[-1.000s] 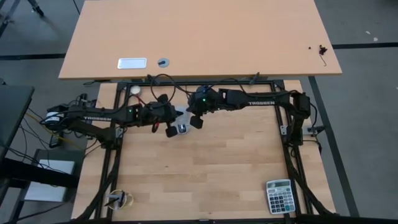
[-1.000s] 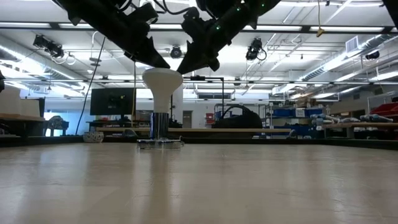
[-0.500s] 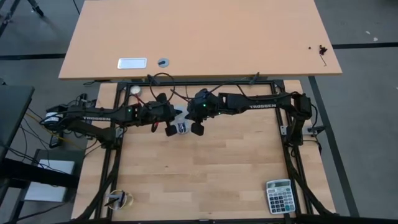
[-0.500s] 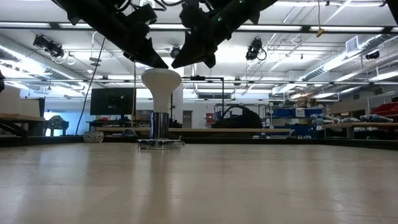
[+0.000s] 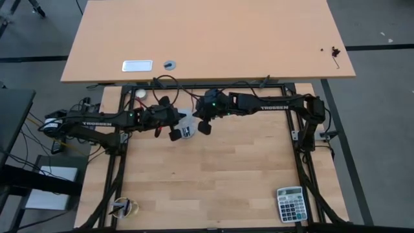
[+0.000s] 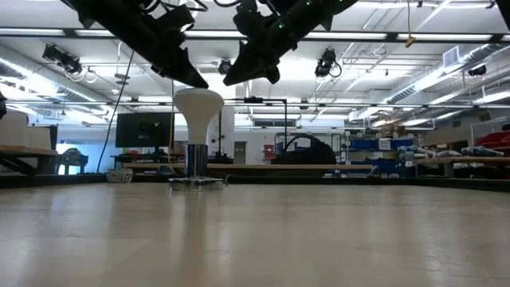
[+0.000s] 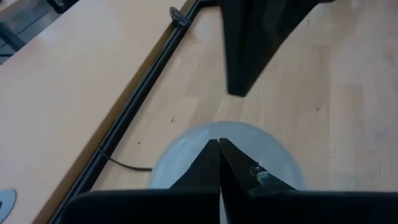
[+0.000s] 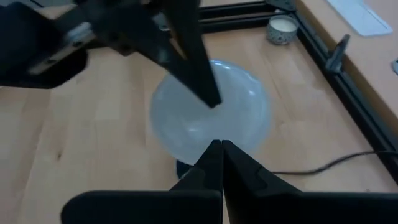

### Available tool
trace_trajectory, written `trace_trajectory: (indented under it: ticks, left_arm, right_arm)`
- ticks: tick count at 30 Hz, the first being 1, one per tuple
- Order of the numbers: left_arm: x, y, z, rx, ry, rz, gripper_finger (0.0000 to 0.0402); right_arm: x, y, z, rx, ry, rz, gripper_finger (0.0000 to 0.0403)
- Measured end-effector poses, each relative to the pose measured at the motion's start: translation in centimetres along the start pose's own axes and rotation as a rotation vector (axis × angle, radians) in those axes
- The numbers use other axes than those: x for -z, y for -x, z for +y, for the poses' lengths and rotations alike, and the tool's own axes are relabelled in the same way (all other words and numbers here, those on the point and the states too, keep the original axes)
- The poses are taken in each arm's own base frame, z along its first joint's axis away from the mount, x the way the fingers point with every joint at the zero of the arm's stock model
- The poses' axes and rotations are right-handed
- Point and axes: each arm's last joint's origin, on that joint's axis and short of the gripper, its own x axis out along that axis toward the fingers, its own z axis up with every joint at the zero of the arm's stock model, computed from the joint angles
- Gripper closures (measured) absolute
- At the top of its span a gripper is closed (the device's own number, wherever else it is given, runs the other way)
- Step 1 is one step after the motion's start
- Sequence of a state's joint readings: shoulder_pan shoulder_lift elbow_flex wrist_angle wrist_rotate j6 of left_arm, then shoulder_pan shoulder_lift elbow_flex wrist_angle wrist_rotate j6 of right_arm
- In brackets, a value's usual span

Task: Screw lightbulb
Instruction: Insert the white light bulb into the silver lamp

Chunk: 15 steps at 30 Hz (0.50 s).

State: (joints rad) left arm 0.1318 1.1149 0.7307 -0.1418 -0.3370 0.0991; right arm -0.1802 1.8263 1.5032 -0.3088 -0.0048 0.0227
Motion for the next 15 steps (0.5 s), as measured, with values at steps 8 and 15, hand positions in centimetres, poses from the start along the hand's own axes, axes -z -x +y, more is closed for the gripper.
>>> trace_trajectory:
  ticks: [8, 15]
  left_arm:
    - [-0.5, 0.3, 0.1, -0.006, 0.017, -0.047, 0.0402]
    - [-1.1, 0.9, 0.6, -0.07, -0.01, 0.037, 0.0402]
  right_arm:
    - [0.0, 0.0, 0.0, 0.003, 0.001, -0.001, 0.0394]
    - [-0.1, 0.0, -0.2, 0.007, -0.002, -0.002, 0.0394]
